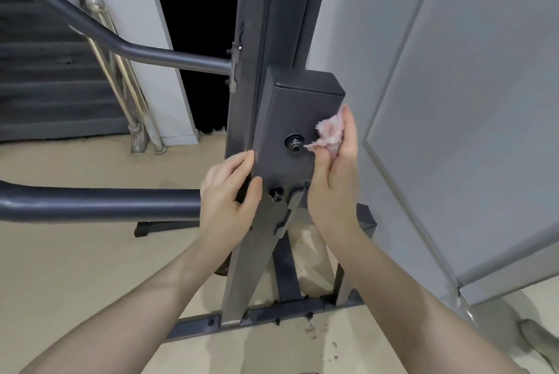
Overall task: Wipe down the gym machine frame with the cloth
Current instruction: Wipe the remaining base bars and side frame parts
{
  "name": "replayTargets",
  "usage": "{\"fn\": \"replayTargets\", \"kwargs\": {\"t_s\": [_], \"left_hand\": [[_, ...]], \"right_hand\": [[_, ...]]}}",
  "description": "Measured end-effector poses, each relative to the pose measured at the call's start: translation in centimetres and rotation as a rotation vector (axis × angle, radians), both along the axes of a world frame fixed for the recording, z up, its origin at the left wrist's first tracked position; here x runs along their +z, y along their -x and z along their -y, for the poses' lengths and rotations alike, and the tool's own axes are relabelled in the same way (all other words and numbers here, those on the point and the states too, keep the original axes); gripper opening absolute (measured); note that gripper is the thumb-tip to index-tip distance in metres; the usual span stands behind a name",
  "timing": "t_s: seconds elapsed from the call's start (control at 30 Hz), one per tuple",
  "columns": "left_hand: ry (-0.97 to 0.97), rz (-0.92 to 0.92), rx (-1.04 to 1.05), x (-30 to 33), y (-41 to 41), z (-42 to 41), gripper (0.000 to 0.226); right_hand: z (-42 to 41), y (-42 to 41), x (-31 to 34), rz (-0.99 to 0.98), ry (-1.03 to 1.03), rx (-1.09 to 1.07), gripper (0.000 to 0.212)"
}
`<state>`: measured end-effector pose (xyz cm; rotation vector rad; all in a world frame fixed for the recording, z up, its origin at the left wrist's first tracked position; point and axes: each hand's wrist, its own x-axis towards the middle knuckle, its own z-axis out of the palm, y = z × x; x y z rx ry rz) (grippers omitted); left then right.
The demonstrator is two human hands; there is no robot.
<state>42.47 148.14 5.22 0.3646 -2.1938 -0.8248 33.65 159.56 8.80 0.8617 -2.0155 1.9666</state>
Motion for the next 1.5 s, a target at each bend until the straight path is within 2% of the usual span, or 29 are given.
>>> {"fn": "replayTargets", "kwargs": {"t_s": [0.03, 0.1, 0.17, 0.23, 0.37, 0.4, 0.47, 0.5, 0.6, 0.67, 0.7, 0.77, 0.87, 0.93, 1.07, 1.13, 1.2, 1.27, 1.4, 1.5], "left_hand": [[-0.078, -0.041, -0.002, 0.5, 0.1, 0.0, 0.038], [-0.214, -0.086, -0.010, 1.4, 0.3, 0.0, 0.039], [-0.256, -0.092, -0.046, 2.0, 0.4, -0.1, 0.046], [-0.244, -0.093, -0.116, 2.1, 0.5, -0.4, 0.050], [-0.245, -0.120, -0.167, 1.7, 1.0, -1.8, 0.053], [-0.263, -0.141, -0.169, 1.7, 1.2, -2.3, 0.052], [-0.257, -0.167, -0.146, 1.8, 1.7, -2.8, 0.052], [-0.223, -0.170, -0.124, 1.8, 2.0, -3.0, 0.053], [-0.145, -0.160, -0.086, 1.5, 2.3, -3.2, 0.057], [-0.154, -0.125, -0.087, 1.0, 2.0, -3.2, 0.056], [-0.166, -0.104, -0.088, 0.7, 1.7, -3.2, 0.055], [-0.176, -0.073, -0.073, 0.0, 1.1, -3.1, 0.055], [-0.145, -0.046, -0.023, -0.7, 0.9, -3.7, 0.056], [-0.103, -0.047, 0.034, -0.9, 1.2, -4.4, 0.057], [-0.063, -0.072, 0.093, -1.0, 1.8, -4.8, 0.063], [-0.013, -0.055, 0.108, -1.2, 1.6, -4.7, 0.065], [0.168, -0.009, 0.183, -1.7, 1.2, -5.0, 0.069], [0.388, 0.042, 0.202, -2.6, 0.9, -6.0, 0.066], [0.811, 0.214, 0.048, -5.2, 1.0, -7.3, 0.061], [0.930, 0.357, 0.089, -6.1, 1.5, -7.2, 0.054]], "right_hand": [[0.0, 0.4, 0.3, -0.124, -0.006, 0.015, 0.060], [-0.3, 1.1, 0.4, -0.387, -0.145, -0.027, 0.062], [-0.8, 2.8, -0.9, -0.667, -0.289, -0.009, 0.041], [-1.0, 4.0, -1.5, -0.579, -0.323, 0.162, 0.027], [-2.0, 5.1, -0.5, -0.724, -0.432, 0.061, 0.021], [-2.1, 5.9, 0.2, -0.885, -0.431, -0.031, 0.017], [-1.8, 7.5, 1.0, -1.141, -0.388, -0.095, 0.041], [-1.5, 7.7, 0.7, -1.165, -0.315, -0.070, 0.050], [-1.8, 6.2, -1.2, -0.957, -0.261, 0.044, 0.044], [-2.8, 4.8, -3.9, -0.683, -0.238, 0.151, 0.031], [-3.0, 3.9, -4.6, -0.471, -0.162, 0.213, 0.025], [-2.7, 2.5, -4.8, -0.219, -0.073, 0.224, 0.018], [-1.9, 1.7, -4.4, -0.021, 0.059, 0.218, 0.013], [-2.1, 1.4, -4.6, -0.024, 0.015, 0.244, 0.023], [-4.6, 1.9, -8.0, -0.023, -0.277, 0.300, 0.028], [-5.6, 3.4, -8.0, 0.057, -0.232, 0.245, 0.023], [-6.6, 5.7, -7.3, 0.129, -0.134, 0.100, 0.015], [-7.8, 7.4, -7.5, 0.110, -0.179, 0.011, 0.015], [-8.0, 5.8, -10.5, -0.120, -0.693, 0.267, 0.046], [-6.6, 3.9, -11.6, -0.120, -0.705, 0.336, 0.052]]}}
